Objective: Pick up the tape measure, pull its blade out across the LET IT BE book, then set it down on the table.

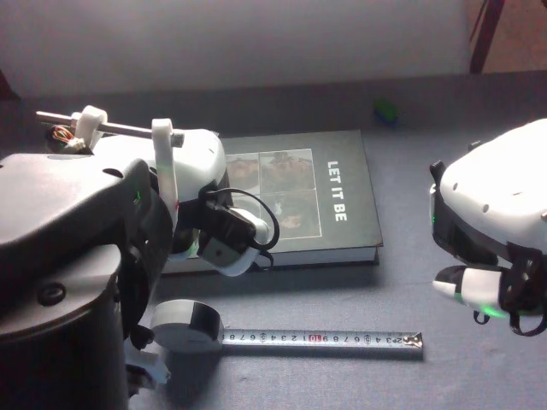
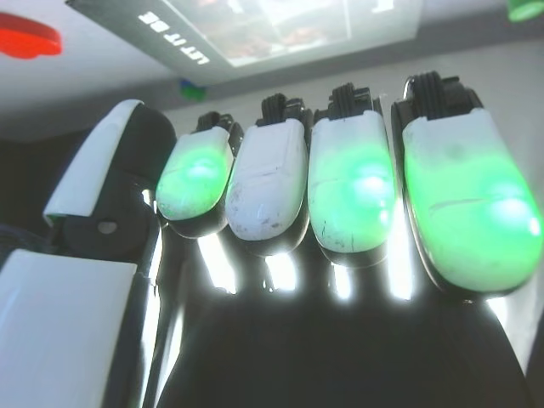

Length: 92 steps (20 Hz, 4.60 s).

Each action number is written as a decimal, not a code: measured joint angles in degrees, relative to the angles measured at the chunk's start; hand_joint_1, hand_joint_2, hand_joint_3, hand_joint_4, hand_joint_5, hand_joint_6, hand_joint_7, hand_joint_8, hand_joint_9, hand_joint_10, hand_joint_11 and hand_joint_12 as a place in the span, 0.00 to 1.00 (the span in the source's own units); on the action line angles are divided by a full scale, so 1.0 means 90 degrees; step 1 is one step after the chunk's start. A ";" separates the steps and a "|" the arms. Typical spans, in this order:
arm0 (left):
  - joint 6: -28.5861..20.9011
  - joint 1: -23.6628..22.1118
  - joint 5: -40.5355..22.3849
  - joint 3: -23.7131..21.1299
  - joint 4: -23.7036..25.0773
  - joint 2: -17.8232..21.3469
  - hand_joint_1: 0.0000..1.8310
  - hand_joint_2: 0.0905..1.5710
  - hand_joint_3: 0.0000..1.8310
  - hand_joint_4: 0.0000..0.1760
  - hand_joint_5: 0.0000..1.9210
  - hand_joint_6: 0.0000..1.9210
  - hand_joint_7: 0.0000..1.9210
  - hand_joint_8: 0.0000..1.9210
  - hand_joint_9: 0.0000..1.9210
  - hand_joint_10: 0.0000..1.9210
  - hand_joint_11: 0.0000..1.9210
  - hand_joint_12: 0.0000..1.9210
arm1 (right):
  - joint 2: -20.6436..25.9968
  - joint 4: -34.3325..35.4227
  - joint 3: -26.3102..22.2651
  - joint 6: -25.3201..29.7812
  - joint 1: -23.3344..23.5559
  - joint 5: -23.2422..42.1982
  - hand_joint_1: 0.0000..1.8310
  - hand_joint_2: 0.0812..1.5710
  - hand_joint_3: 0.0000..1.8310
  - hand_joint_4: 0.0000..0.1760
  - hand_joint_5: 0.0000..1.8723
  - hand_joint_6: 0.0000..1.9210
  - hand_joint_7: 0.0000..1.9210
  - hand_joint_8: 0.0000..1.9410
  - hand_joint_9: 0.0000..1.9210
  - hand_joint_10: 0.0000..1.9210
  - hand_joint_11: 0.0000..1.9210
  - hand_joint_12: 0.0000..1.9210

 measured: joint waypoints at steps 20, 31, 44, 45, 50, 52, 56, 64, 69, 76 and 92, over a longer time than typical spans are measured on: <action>0.0712 0.0202 0.4316 0.0238 -0.0168 0.2351 0.48 0.73 0.00 0.00 0.22 0.00 0.19 0.00 0.17 0.00 0.01 0.45 | 0.0012 0.0049 0.0005 0.0029 0.0063 -0.0007 0.15 0.75 0.00 0.65 0.14 0.00 0.17 0.00 0.16 0.00 0.00 0.46; -0.0826 0.1518 0.6431 0.0804 0.0459 0.2783 0.53 0.74 0.00 0.00 0.40 0.01 0.41 0.00 0.38 0.01 0.21 0.42 | 0.0019 -0.0476 0.0005 0.0835 -0.0053 0.0019 0.16 0.77 0.00 0.65 0.15 0.00 0.18 0.00 0.15 0.00 0.00 0.46; -0.9840 0.4141 0.4675 0.0882 0.6892 0.2603 0.54 0.73 0.00 0.00 0.38 0.00 0.40 0.00 0.37 0.00 0.21 0.42 | 0.0019 -0.0466 -0.0010 0.0865 -0.0100 -0.0090 0.16 0.79 0.00 0.65 0.14 0.00 0.17 0.00 0.15 0.00 0.00 0.48; -1.0020 0.4265 0.4512 0.0906 0.6958 0.2528 0.54 0.73 0.00 0.00 0.38 0.00 0.40 0.00 0.37 0.00 0.21 0.42 | 0.0019 -0.0469 -0.0010 0.0862 -0.0100 -0.0102 0.16 0.79 0.00 0.65 0.14 0.00 0.17 0.00 0.15 0.00 0.00 0.48; -1.0773 0.5030 0.3738 0.0925 0.7720 0.2220 0.52 0.77 0.01 0.00 0.38 0.00 0.39 0.00 0.37 0.00 0.20 0.41 | 0.0019 -0.0466 -0.0155 0.0675 -0.0100 -0.0202 0.16 0.79 0.00 0.65 0.15 0.00 0.18 0.00 0.16 0.00 0.00 0.50; -1.0800 0.5168 0.3512 0.0959 0.7854 0.2101 0.52 0.77 0.01 0.00 0.38 0.00 0.38 0.00 0.37 0.00 0.20 0.41 | 0.0019 -0.0466 -0.0155 0.0675 -0.0100 -0.0231 0.16 0.79 0.00 0.65 0.15 0.00 0.18 0.00 0.16 0.00 0.00 0.50; -1.0824 0.5411 0.3062 0.1117 0.8102 0.1817 0.52 0.78 0.01 0.00 0.38 0.00 0.39 0.00 0.36 0.00 0.19 0.41 | 0.0019 -0.0466 -0.0155 0.0668 -0.0100 -0.0226 0.17 0.78 0.00 0.65 0.16 0.00 0.19 0.00 0.17 0.00 0.01 0.51; -1.0870 0.5802 0.2671 0.1326 0.8323 0.1535 0.51 0.79 0.00 0.00 0.37 0.00 0.39 0.00 0.36 0.00 0.21 0.42 | 0.0019 -0.0466 -0.0158 0.0661 -0.0100 -0.0177 0.18 0.79 0.00 0.66 0.15 0.00 0.19 0.00 0.16 0.00 0.00 0.50; -1.0875 0.5909 0.2535 0.1299 0.8497 0.1423 0.51 0.79 0.00 0.00 0.37 0.00 0.39 0.00 0.36 0.00 0.19 0.41 | 0.0019 -0.0469 -0.0158 0.0651 -0.0100 -0.0163 0.18 0.79 0.00 0.66 0.14 0.00 0.19 0.00 0.16 0.00 0.00 0.50; -1.0870 0.6084 0.2305 0.1149 0.8536 0.1396 0.52 0.78 0.00 0.00 0.38 0.00 0.39 0.00 0.37 0.00 0.19 0.41 | 0.0027 -0.0444 -0.0158 0.0605 -0.0146 -0.0131 0.18 0.79 0.00 0.66 0.14 0.00 0.19 0.00 0.16 0.00 0.00 0.49; -1.0615 0.6222 0.2142 0.1314 0.8468 0.0993 0.61 0.73 0.00 0.00 0.37 0.00 0.39 0.00 0.36 0.00 0.18 0.41 | 0.0027 -0.0469 -0.0163 0.0602 -0.0146 -0.0097 0.18 0.79 0.00 0.65 0.14 0.00 0.21 0.00 0.18 0.01 0.02 0.51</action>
